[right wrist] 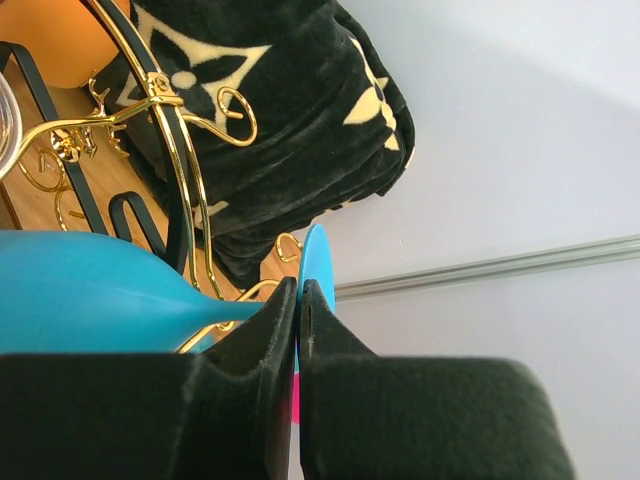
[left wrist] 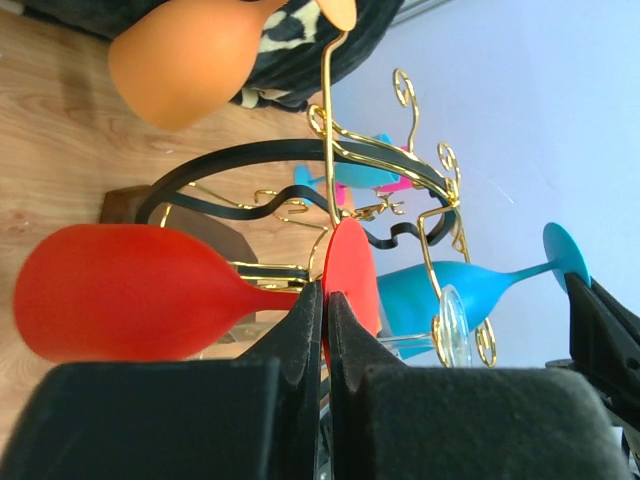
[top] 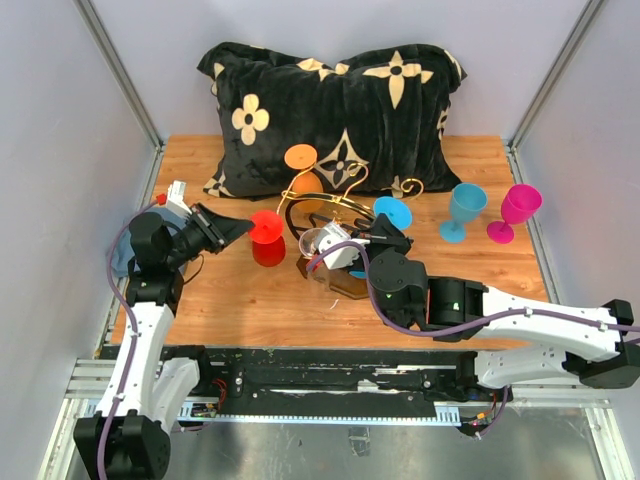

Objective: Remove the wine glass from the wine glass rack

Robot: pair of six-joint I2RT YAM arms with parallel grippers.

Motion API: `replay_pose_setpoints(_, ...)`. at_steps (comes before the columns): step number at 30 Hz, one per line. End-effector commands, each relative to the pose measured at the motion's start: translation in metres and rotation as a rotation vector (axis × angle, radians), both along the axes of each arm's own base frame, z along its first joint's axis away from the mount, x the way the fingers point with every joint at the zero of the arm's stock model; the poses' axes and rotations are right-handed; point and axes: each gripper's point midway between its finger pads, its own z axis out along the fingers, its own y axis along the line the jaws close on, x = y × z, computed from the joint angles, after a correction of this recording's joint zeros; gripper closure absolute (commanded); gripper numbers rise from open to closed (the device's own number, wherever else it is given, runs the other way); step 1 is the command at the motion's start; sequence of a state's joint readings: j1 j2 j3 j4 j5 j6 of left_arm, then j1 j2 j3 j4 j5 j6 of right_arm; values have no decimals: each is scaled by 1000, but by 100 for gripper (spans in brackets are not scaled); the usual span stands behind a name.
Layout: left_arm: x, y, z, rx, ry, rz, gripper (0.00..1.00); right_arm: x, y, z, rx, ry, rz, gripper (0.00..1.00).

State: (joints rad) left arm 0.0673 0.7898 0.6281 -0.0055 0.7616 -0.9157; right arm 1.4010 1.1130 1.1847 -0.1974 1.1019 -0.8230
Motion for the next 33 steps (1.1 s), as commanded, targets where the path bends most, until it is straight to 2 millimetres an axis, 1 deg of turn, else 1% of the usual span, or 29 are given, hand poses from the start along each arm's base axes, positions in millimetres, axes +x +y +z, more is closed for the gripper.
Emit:
replay_pose_setpoints(1, -5, -9, 1, 2, -8, -55, 99, 3, -4, 15, 52, -18, -10, 99)
replay_pose_setpoints(7, -8, -11, 22, 14, -44, -75, 99, 3, -4, 15, 61, -19, -8, 99)
replay_pose_setpoints(10, -11, -12, 25, 22, -26, -96, 100, 4, -4, 16, 64, -20, -9, 99)
replay_pose_setpoints(16, -24, -11, 10, 82, 25, -109, 100, 4, -8, 17, 76, -21, -11, 99)
replay_pose_setpoints(19, -28, -9, 9, 95, 26, -92, 99, 4, -11, 16, 79, -21, -15, 99)
replay_pose_setpoints(21, -29, -7, 12, 102, 19, -78, 99, 4, -13, 16, 80, -21, -18, 99)
replay_pose_setpoints(24, -33, -15, 17, 47, 19, -133, 99, 3, -16, 15, 83, -22, -22, 99)
replay_pose_setpoints(26, -36, -20, 16, 5, 27, -171, 99, 3, -17, 15, 88, -22, -21, 99)
replay_pose_setpoints(30, -32, -23, 11, -51, 44, -183, 99, 3, -14, 13, 86, -18, -15, 99)
replay_pose_setpoints(33, -28, -30, 11, -88, 43, -200, 99, 4, -11, 12, 74, -17, -14, 99)
